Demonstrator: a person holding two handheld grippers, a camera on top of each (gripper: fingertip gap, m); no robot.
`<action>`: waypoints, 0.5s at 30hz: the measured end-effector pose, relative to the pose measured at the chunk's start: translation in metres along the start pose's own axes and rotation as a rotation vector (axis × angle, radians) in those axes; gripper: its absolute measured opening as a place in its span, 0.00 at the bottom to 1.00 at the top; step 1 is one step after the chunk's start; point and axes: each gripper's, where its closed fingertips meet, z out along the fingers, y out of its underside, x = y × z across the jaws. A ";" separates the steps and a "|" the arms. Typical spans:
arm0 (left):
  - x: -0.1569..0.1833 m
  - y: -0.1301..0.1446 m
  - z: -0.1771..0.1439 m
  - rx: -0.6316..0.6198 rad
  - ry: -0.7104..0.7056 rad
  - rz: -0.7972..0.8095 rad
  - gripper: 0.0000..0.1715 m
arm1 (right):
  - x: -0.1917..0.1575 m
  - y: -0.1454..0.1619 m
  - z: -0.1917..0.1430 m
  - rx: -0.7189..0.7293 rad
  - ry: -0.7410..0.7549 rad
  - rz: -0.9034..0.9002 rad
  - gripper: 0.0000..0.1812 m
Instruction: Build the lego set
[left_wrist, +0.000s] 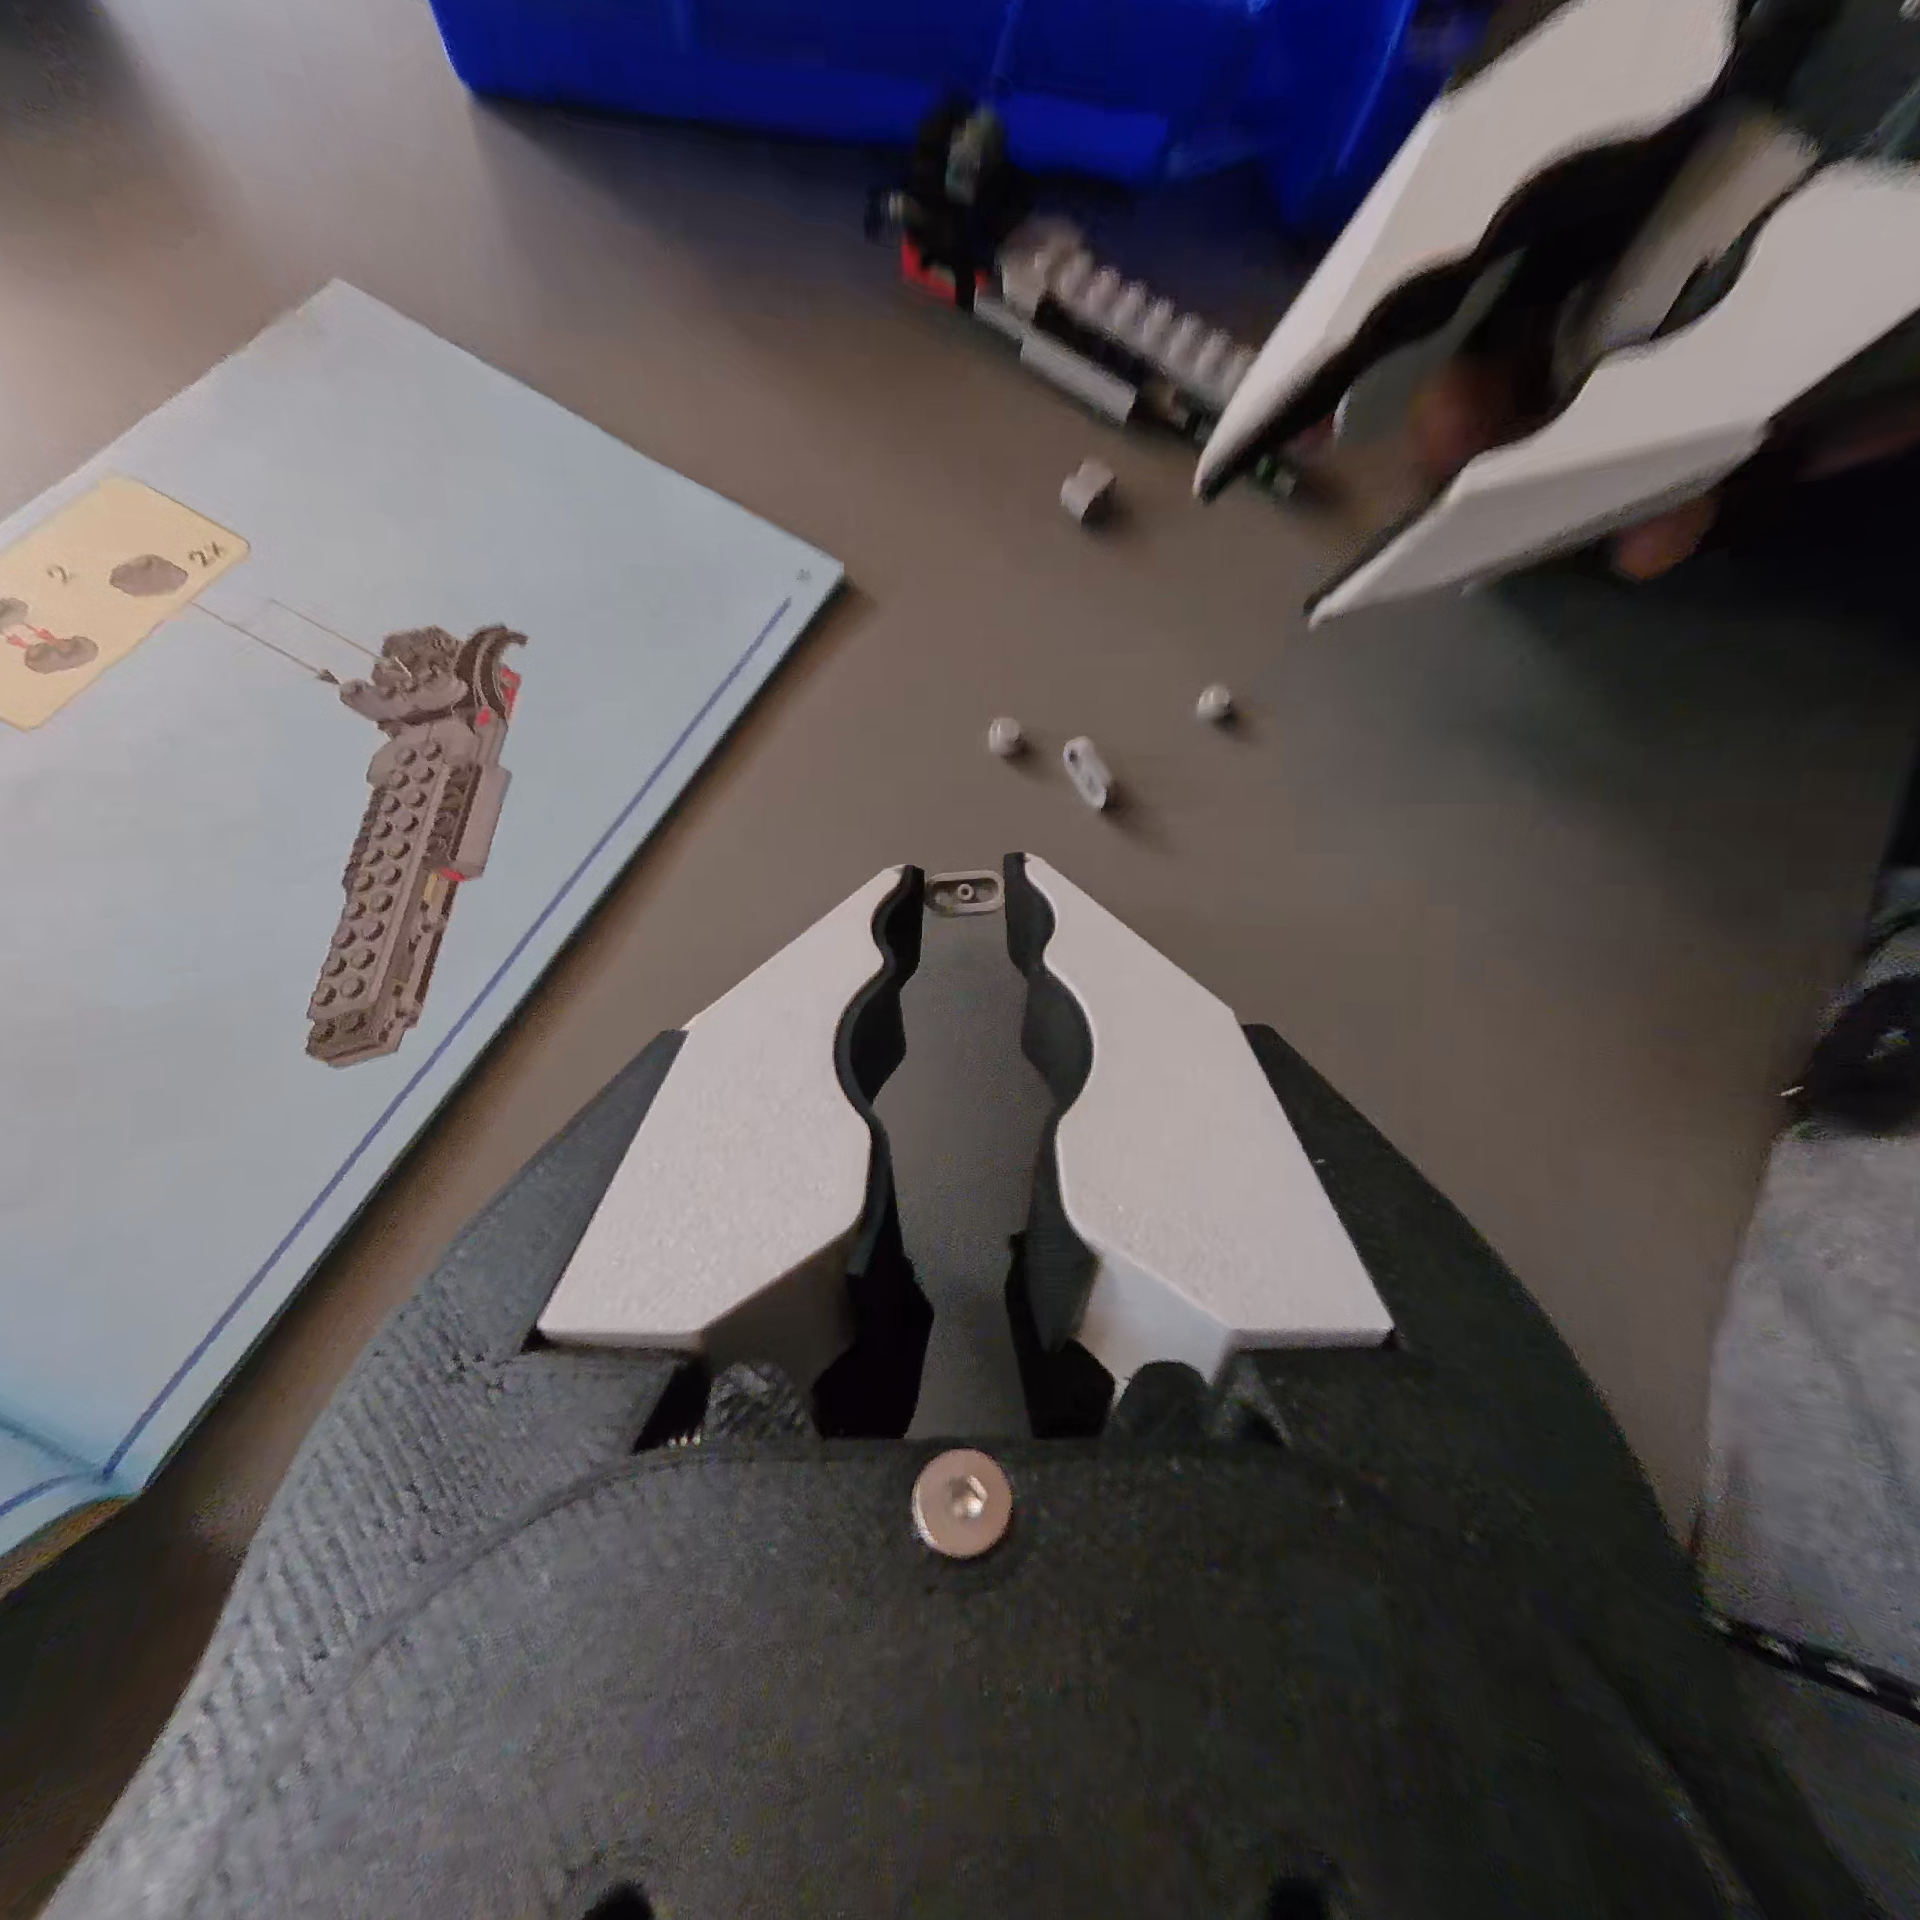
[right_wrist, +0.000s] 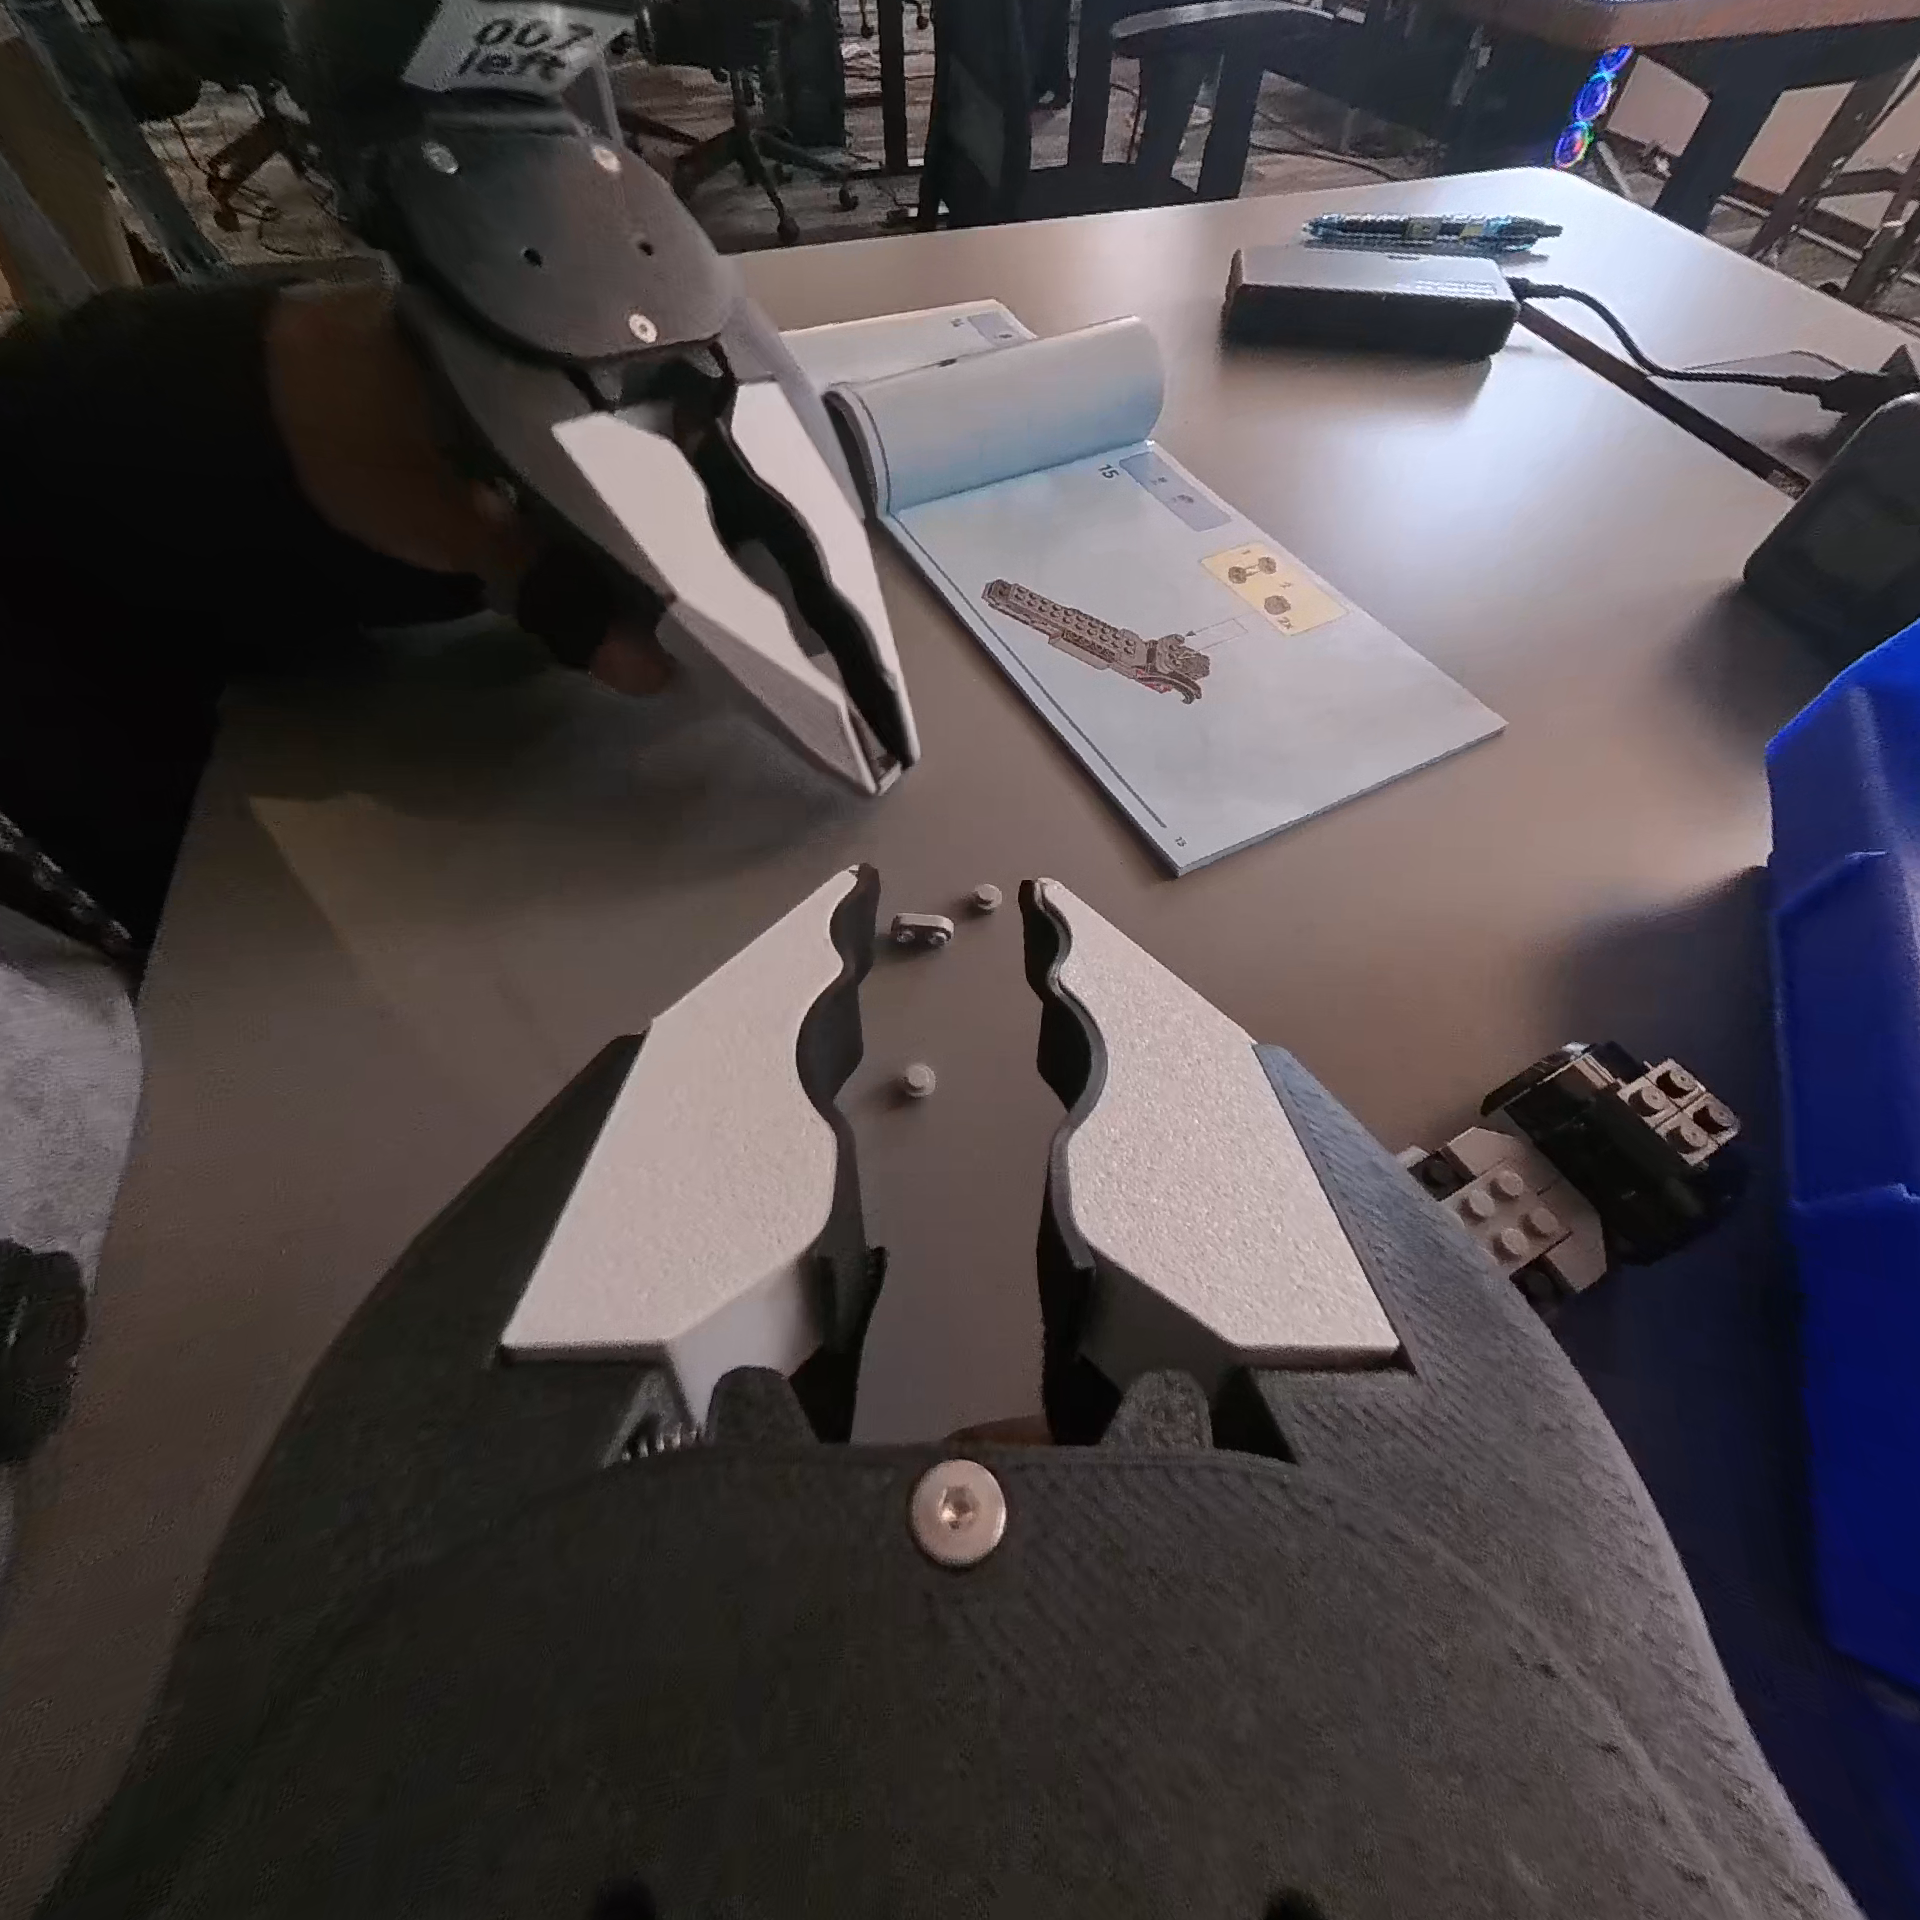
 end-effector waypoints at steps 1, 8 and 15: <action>0.000 -0.008 -0.002 0.048 0.034 -0.037 0.10 | 0.000 0.000 0.001 0.001 -0.003 -0.003 0.16; 0.002 -0.086 -0.048 0.524 0.420 -0.360 0.09 | 0.000 0.006 0.009 -0.063 0.000 -0.013 0.17; 0.011 -0.126 -0.085 0.910 0.813 -0.629 0.10 | -0.001 0.015 0.016 -0.137 0.028 -0.044 0.17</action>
